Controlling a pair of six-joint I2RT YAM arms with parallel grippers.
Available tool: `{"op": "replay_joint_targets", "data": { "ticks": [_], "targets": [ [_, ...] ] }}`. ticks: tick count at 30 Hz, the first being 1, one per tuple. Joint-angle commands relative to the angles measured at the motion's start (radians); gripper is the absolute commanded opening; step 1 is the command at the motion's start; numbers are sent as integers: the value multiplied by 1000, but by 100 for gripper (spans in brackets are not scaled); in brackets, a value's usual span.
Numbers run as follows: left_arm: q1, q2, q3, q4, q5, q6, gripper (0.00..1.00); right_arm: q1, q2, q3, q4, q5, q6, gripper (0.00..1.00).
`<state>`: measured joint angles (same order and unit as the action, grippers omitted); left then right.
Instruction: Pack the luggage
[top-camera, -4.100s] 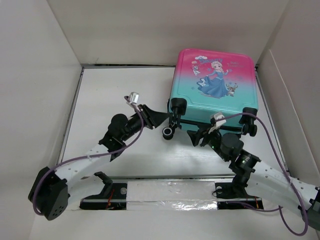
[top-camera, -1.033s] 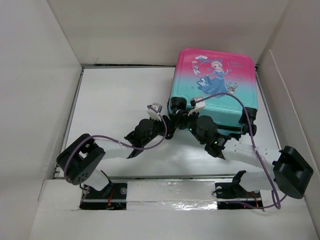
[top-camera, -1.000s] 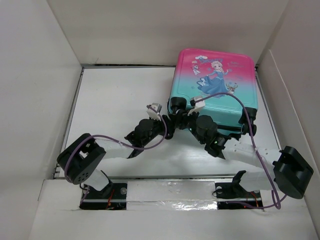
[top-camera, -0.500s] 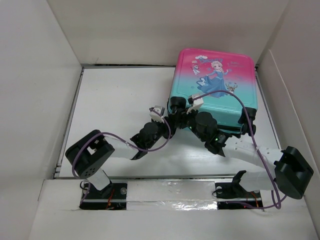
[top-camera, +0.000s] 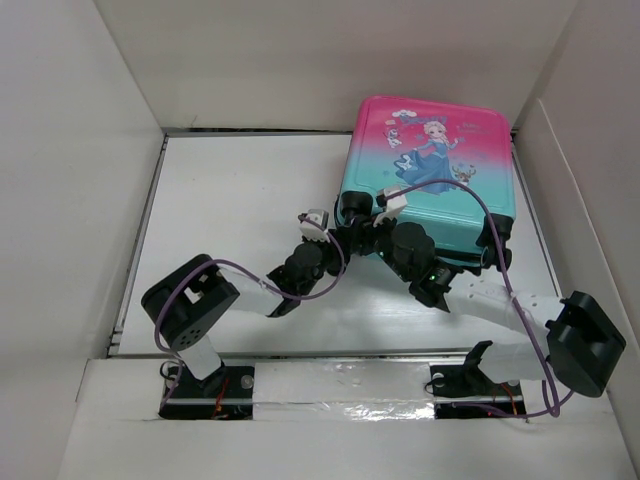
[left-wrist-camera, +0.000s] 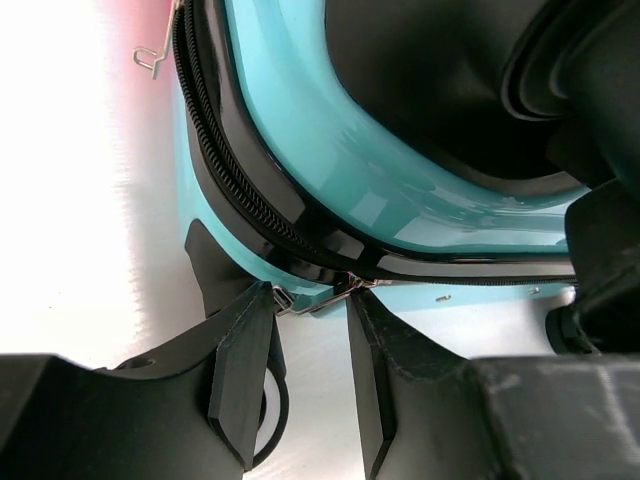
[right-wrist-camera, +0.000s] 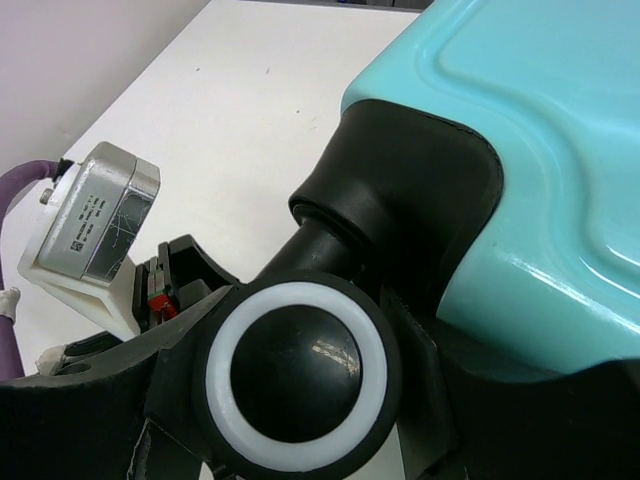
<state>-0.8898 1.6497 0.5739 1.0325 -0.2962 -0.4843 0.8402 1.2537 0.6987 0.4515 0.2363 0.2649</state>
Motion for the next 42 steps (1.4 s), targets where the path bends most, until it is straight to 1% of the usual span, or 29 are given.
{"op": "replay_joint_targets", "data": {
  "ticks": [1,4,7,8,10,11,13,17,20,24,25,27,30,34,36,38,40,41,42],
  "targets": [
    [-24,10,83,115,-29,30,32,51,-2,71,170,-167,22,0],
    [-34,9,84,123,-46,49,32,51,6,67,176,-169,20,0],
    [-43,7,83,138,-44,53,26,60,9,62,187,-175,22,0],
    [-52,5,83,152,-46,61,21,60,9,59,193,-176,22,0],
    [-66,1,78,164,-64,75,15,60,4,53,197,-180,20,0],
    [-80,-4,75,173,-78,85,8,69,3,48,207,-180,20,0],
    [-80,-7,78,173,-99,93,0,69,-5,38,211,-177,20,0],
    [-80,-31,70,138,-159,105,0,79,-29,12,230,-158,25,0],
    [-43,-65,52,109,-169,110,0,79,-59,-14,230,-150,23,0],
    [49,-152,-31,65,-124,99,0,79,-127,-62,210,-126,17,0],
    [104,-168,-51,64,-106,87,0,79,-144,-68,199,-126,13,0],
    [149,-215,-94,67,-52,66,0,79,-189,-82,174,-137,1,0],
    [204,-263,-98,28,-41,73,0,100,-217,-70,113,-166,-26,0],
    [267,-286,-78,0,-29,99,0,131,-235,-48,55,-219,-56,0],
    [322,-278,-72,20,37,101,0,160,-247,-48,32,-229,-70,0],
    [356,-263,-62,37,109,101,0,171,-263,-42,4,-293,-81,0],
    [405,-225,-48,95,167,110,0,171,-267,-35,-26,-345,-95,0],
    [422,-203,-37,109,228,108,0,171,-267,-22,-58,-362,-99,0],
    [440,-155,-11,136,259,99,0,180,-264,-16,-69,-380,-110,0]
  ]
}}
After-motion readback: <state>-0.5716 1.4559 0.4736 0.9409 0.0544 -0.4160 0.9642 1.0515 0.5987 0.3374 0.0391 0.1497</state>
